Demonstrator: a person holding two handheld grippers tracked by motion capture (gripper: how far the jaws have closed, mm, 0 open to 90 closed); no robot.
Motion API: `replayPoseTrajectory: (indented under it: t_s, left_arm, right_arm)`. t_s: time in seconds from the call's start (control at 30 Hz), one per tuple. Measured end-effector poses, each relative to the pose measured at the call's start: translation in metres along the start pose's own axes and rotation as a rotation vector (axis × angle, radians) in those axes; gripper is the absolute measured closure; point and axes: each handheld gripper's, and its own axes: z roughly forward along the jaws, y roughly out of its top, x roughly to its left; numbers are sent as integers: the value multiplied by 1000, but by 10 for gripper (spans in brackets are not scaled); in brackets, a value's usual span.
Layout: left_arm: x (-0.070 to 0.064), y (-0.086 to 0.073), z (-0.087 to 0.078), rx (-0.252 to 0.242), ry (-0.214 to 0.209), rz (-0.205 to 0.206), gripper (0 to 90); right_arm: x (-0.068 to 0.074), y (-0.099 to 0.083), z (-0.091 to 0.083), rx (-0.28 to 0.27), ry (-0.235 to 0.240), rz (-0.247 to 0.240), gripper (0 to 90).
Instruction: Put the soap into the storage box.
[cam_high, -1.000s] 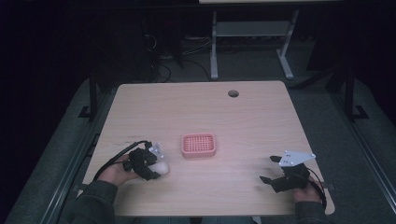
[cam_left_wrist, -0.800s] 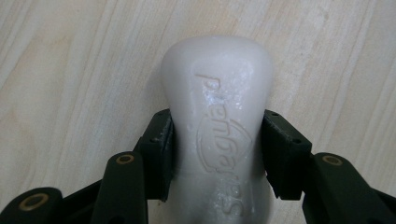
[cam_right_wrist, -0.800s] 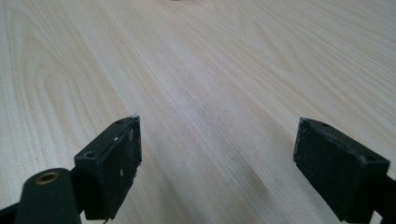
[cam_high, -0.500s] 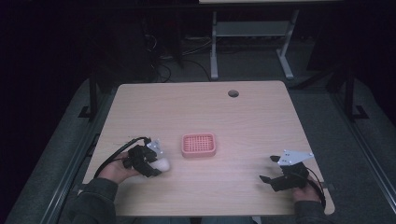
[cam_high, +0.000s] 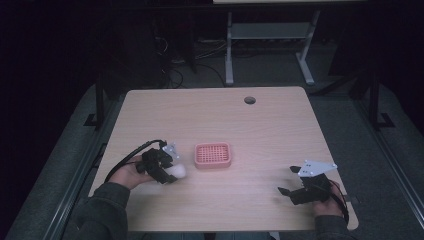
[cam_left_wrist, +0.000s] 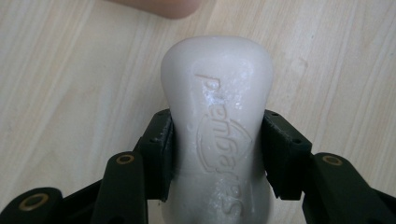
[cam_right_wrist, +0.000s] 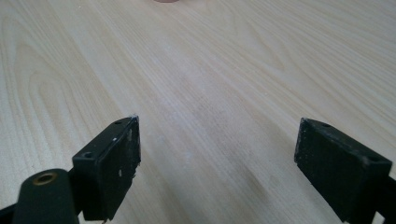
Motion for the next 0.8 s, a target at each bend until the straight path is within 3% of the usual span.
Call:
replayPoseTrajectory:
  t_s: [0.8]
  left_arm:
    - [9,45,-8,16,-2,71,495]
  right_arm:
    - [-1,-1,-2,-18,11,18,138]
